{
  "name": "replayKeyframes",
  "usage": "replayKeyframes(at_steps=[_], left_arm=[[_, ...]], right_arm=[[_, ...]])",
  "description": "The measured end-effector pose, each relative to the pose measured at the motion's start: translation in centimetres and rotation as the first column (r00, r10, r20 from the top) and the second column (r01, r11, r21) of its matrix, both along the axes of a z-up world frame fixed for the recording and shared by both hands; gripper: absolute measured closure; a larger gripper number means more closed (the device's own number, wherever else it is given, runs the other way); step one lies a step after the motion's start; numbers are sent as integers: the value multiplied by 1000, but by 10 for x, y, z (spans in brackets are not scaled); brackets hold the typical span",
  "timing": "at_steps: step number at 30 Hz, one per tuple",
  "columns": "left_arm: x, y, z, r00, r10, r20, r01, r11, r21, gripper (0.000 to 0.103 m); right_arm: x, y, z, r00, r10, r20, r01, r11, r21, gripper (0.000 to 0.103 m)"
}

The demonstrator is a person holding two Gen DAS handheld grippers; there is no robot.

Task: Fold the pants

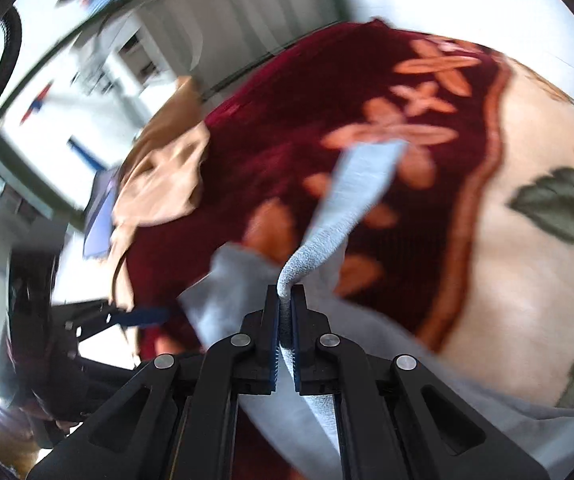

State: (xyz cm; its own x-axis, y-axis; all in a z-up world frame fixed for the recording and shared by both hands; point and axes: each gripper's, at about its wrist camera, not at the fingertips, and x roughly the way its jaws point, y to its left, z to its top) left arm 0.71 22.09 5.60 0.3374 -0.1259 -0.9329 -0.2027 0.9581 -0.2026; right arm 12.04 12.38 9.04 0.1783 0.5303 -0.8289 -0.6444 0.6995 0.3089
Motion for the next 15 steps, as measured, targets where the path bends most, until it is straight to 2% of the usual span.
replayKeyframes(at_steps=[4,8,12,15], left_arm=[[-9,6,3,1000,10,5,-10,1000,11,33],[-17,15,4,1000,20,-3,-20,999,25,34],[-20,18,7,1000,20,1,-20,1000,17,34],[-13,21,9,1000,17,6,-18,1000,18,34]], right_arm=[[-22,24,-30,995,60,-79,-63,997,-40,92],[-31,23,-45,983,47,-175,-50,999,-10,88],[-41,5,-33,980,36,-195,-29,999,37,72],[-51,-18,-17,988,39,-147,-36,999,22,71]])
